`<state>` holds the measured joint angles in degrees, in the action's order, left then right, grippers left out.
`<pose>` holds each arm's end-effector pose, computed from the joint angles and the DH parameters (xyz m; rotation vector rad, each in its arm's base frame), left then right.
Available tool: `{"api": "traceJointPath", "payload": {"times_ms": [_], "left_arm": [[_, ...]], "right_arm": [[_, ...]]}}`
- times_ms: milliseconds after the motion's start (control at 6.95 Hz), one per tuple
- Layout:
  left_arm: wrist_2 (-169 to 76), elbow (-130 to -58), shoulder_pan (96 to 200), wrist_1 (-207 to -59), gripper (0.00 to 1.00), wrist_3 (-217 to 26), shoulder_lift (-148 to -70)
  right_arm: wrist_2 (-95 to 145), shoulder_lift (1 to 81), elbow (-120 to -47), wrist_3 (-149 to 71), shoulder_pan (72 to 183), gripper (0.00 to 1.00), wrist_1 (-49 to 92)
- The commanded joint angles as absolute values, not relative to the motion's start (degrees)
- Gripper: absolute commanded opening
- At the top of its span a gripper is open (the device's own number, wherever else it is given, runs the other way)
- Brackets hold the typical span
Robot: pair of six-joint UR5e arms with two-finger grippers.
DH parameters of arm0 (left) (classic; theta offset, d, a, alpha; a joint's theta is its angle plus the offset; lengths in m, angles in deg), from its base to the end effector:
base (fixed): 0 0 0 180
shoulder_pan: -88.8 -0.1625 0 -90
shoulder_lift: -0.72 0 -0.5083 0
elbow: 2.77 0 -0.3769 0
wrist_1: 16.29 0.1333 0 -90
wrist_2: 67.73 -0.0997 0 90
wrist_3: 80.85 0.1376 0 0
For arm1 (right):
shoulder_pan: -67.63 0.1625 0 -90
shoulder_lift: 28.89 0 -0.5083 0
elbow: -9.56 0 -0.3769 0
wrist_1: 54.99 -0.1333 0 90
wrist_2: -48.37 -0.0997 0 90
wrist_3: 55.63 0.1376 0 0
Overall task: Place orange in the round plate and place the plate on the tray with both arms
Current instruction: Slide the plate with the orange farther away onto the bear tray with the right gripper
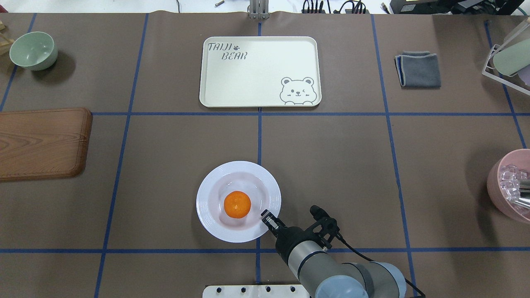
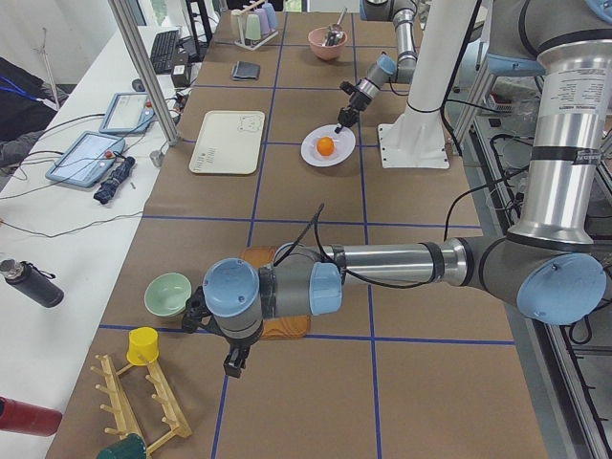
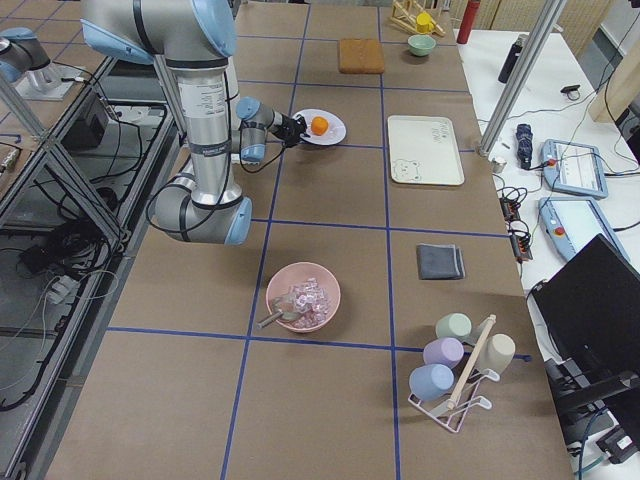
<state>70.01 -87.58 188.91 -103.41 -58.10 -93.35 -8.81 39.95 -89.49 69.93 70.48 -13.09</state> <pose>-0.1198 -0.4925 0.7761 0.1728 0.8186 0.1785 -0.6315 -0.2396 0.3727 0.0903 -1.4641 0.9409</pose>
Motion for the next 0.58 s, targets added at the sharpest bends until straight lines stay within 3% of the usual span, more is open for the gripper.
{"api": "traceJointPath", "payload": {"times_ms": [0,431], "left_arm": [[69.99,-87.58,188.91,-103.39,0.98,-58.35,-93.32],[69.99,-88.37,188.91,-103.39,0.98,-58.79,-92.97]], "right_arm": [[-8.15,40.37,-89.41,69.79,72.10,0.00,-19.01],[-2.63,39.58,-89.76,69.26,74.21,0.00,-19.48]]}}
